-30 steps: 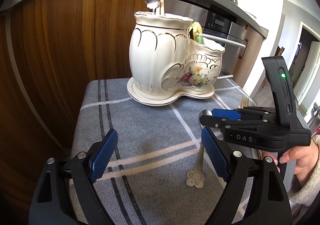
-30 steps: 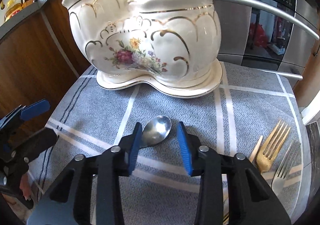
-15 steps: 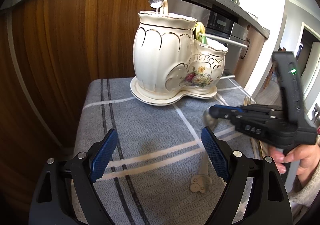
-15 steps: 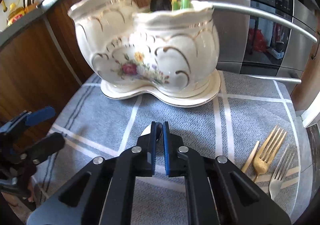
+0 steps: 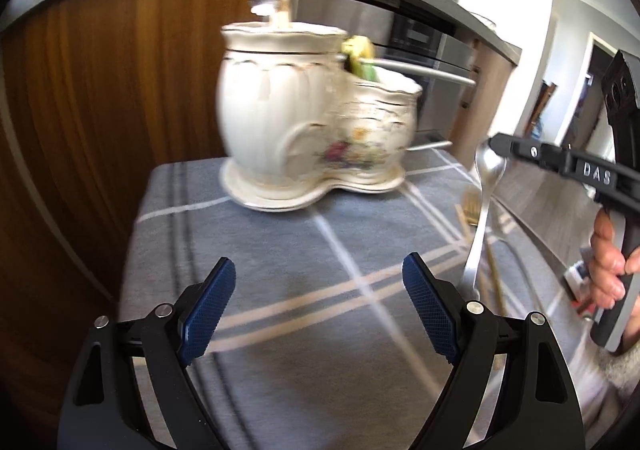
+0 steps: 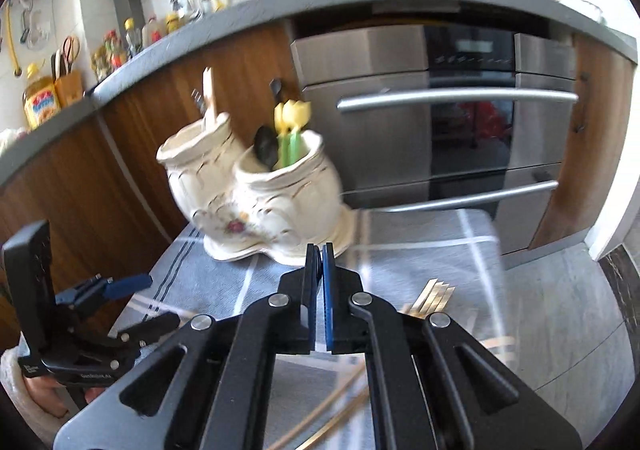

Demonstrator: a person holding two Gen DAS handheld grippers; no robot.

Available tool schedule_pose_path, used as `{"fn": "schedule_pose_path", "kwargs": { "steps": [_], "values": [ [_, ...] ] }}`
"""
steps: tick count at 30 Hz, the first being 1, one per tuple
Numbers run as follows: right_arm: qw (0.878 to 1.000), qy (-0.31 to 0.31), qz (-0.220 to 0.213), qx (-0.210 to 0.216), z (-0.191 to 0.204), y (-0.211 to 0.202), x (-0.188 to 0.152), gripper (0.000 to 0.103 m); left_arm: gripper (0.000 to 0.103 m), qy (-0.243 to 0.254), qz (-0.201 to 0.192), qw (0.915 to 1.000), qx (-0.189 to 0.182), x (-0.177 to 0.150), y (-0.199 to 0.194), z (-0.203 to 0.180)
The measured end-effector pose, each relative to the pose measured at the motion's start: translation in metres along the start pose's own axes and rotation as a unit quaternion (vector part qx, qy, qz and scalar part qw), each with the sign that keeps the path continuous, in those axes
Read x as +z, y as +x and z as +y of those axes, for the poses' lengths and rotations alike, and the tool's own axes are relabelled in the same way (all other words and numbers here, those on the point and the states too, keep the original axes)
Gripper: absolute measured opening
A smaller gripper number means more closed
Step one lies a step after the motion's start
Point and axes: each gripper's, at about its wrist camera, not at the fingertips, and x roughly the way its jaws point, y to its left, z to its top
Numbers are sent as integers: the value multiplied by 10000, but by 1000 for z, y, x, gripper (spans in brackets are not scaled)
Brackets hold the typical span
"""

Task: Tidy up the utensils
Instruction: 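Grasp the gold fork with the left gripper while the right lifts the silver spoon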

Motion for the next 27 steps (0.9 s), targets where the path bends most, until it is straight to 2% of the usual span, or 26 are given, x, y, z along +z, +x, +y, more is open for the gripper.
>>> {"fn": "schedule_pose_path", "kwargs": {
  "steps": [5,8,12,13,18,20,22,27],
  "values": [
    [9992,233,-293,-161,-24,-26,4,2,85,156,332,9973,-635,6,17,-36],
    [9979,282,-463,-365,-38,-38,7,2,84,363,468,9947,-846,9,27,-61],
    [9955,356,-673,-561,-60,-56,9,2,71,589,699,9888,-1179,11,42,-94],
    [9950,371,-704,-598,-64,-59,9,2,64,715,761,9870,-1222,12,46,-104],
    [9912,429,-886,-888,-88,-75,6,2,44,1083,904,9817,-1282,18,66,-133],
    [9902,486,-912,-938,-98,-79,5,2,29,1190,1009,9789,-1319,20,76,-142],
    [9898,593,-920,-917,-106,-82,3,2,21,1307,1091,9776,-1242,19,84,-148],
    [9898,638,-939,-863,-115,-85,-2,2,17,1460,1289,9763,-940,19,103,-157]
  ]
}}
